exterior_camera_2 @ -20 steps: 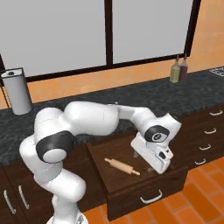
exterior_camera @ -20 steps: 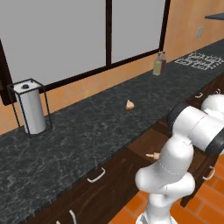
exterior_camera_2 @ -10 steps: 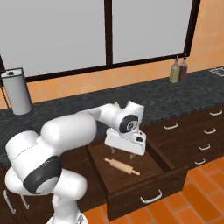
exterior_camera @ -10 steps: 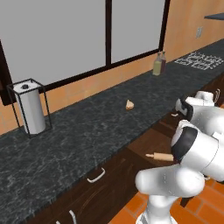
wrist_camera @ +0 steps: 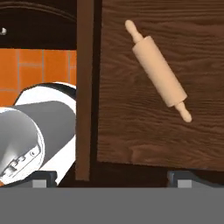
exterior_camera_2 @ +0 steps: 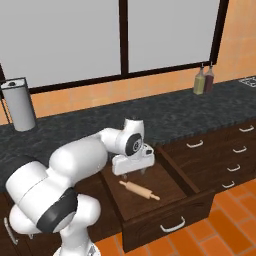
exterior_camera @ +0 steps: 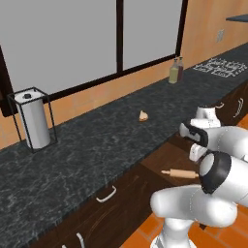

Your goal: Pick the rolling pin from the drawer and place it on the counter.

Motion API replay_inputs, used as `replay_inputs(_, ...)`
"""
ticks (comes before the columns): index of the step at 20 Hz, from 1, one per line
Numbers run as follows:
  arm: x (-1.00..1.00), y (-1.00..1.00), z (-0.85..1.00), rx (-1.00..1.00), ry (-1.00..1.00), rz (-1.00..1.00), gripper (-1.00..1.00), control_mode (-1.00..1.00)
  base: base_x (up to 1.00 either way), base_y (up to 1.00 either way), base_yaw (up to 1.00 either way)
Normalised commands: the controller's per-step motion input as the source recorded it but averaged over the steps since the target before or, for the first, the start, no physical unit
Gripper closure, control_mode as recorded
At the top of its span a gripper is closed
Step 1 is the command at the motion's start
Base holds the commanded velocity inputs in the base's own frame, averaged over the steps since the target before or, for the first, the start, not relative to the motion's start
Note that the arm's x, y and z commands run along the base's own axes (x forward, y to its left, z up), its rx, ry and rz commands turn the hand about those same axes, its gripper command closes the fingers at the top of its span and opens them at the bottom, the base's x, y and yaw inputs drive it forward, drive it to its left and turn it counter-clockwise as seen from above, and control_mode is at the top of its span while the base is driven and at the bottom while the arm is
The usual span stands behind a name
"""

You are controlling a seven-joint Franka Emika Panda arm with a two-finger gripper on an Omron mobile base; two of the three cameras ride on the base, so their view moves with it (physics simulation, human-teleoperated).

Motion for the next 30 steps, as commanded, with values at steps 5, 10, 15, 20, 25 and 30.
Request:
replay_inputs(5,0.7,-0.4,-0.21,0.42,-0.03,0.65,-1.0,-1.0,0.0,0.0,0.0)
replay_inputs(10,0.63,-0.77,-0.08,0.41,-0.1,0.41,-1.0,-1.0,0.0,0.0,0.0)
replay_inputs(15,0.22,-0.41,-0.58,0.24,-0.14,0.17,-1.0,-1.0,0.0,0.0,0.0)
replay_inputs(20,0.27,0.42,-0.59,0.05,-0.02,0.06,-1.0,-1.0,0.0,0.0,0.0)
replay_inputs(25,0.44,0.36,-0.55,0.0,0.0,0.04,-1.0,-1.0,0.0,0.0,0.0)
replay_inputs(30,0.17,0.18,-0.59,0.0,-0.02,0.04,-1.0,-1.0,0.0,0.0,0.0)
